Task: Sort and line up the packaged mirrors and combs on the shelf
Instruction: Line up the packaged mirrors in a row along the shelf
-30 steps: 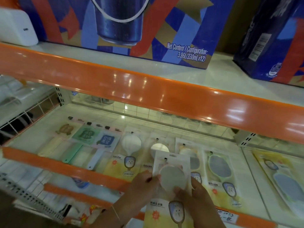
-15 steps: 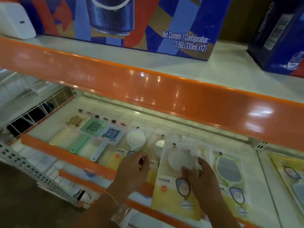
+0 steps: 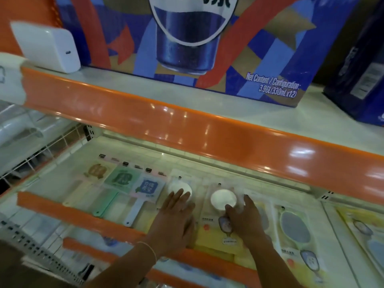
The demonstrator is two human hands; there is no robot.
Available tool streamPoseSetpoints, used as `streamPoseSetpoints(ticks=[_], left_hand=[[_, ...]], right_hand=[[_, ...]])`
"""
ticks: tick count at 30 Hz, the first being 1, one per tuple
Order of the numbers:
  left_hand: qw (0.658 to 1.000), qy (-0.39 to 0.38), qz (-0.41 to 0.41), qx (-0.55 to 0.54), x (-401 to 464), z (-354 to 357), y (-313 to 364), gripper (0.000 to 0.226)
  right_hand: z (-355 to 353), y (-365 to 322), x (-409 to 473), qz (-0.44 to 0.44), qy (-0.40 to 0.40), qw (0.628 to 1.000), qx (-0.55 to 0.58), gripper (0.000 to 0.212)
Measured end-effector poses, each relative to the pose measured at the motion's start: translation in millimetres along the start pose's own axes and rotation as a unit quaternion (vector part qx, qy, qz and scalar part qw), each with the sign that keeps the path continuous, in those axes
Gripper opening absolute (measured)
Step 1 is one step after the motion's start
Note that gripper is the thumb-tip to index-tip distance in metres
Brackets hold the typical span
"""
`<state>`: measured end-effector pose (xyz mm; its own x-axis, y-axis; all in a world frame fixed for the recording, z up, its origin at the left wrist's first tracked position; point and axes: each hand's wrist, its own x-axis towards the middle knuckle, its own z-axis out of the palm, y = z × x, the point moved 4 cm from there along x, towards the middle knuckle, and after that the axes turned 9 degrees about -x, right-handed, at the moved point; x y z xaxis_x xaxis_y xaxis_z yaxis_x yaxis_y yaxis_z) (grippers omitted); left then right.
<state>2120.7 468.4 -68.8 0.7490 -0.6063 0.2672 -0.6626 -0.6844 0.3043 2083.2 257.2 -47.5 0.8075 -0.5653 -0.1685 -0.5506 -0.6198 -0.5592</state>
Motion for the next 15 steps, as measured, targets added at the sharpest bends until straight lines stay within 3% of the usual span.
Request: streamPoseSetpoints(ticks=[7, 10, 15], left_hand=[[1.0, -0.025, -0.017, -0.001, 1.2, 11.1, -10.7, 0.044], [1.0, -0.017, -0.016, -0.016, 3.0, 11.7, -10.9, 0.041], [0.999, -0.019, -0.025, -0.033, 2.1, 12.9, -11.3, 0.042]], right_hand=[[13.6, -4.6, -27.5, -0.085, 0.095, 0.971, -0.204, 0.06], [29.5, -8.9, -41.2, -0.119, 0.092, 0.95, -0.273, 0.048], [49.1, -3.6, -48.6, -0.158, 0.061, 0.935, -0.31, 0.068]])
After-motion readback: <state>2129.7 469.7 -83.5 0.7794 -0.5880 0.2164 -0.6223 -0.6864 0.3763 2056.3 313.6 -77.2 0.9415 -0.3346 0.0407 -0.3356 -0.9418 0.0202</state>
